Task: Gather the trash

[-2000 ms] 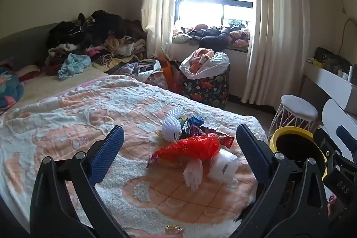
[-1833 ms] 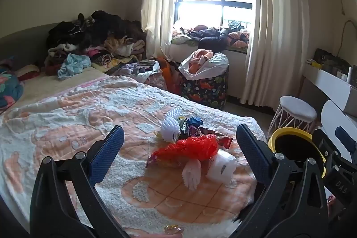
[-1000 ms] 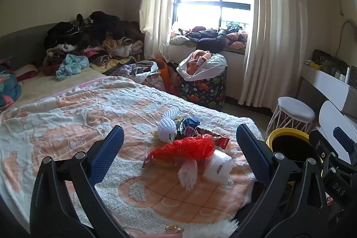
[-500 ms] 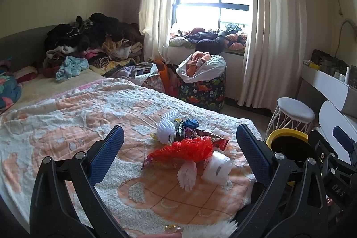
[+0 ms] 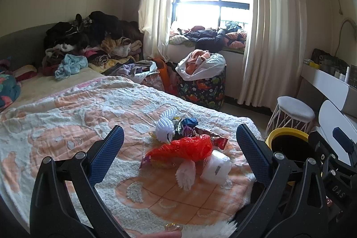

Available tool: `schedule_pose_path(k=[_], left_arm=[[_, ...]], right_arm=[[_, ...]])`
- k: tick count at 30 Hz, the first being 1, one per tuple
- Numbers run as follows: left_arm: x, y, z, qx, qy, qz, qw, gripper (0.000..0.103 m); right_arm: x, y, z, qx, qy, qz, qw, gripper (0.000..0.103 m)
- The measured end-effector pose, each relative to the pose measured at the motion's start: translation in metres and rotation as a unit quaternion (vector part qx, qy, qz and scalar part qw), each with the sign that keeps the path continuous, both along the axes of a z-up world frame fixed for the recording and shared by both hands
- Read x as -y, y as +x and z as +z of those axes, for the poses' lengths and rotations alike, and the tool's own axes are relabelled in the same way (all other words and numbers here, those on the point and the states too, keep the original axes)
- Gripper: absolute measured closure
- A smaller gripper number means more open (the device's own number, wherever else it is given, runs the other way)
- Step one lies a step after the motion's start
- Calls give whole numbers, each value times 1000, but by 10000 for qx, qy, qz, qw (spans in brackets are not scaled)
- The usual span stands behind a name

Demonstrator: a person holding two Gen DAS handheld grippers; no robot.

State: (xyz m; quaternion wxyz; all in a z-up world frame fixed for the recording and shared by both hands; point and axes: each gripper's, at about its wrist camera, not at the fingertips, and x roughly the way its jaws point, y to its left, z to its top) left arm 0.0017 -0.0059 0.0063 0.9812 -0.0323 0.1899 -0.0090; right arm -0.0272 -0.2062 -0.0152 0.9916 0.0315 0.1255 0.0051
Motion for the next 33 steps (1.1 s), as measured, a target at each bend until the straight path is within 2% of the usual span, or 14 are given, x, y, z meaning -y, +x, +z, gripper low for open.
schedule_pose_path(k=[5, 9, 14, 19, 23, 28, 30, 31, 33], left_arm=[[-9, 8, -8, -98, -145, -2, 9998, 11], [-34, 16, -9, -58, -368, 204, 9991, 11], [-67, 31, -12, -156, -413, 616, 9971, 11], [-90, 48, -16, -297, -550, 721, 9954, 11], [-99, 65, -16, -291, -689, 493, 9960, 11], [-91, 95, -14, -303, -707, 212, 9968, 11], [-84, 112, -14, -360, -654, 87, 9972, 11], [-83, 118, -14, -390, -653, 36, 9971, 11], [-75, 138, -17, -529, -662, -129, 9963, 11]], right_arm=[[-6, 4, -2, -87, -23, 203, 9998, 6], [-21, 12, -5, -180, -97, 505, 9985, 6], [-43, 24, -6, -291, -138, 887, 9955, 6], [-55, 46, -3, -487, -31, 1271, 9907, 6], [-58, 66, 0, -624, 66, 1385, 9884, 6], [-58, 95, -1, -854, 93, 1422, 9861, 6], [-56, 108, -3, -982, 91, 1419, 9849, 10], [-54, 113, -5, -1050, 87, 1406, 9844, 16], [-50, 126, -12, -1295, 116, 1432, 9811, 21]])
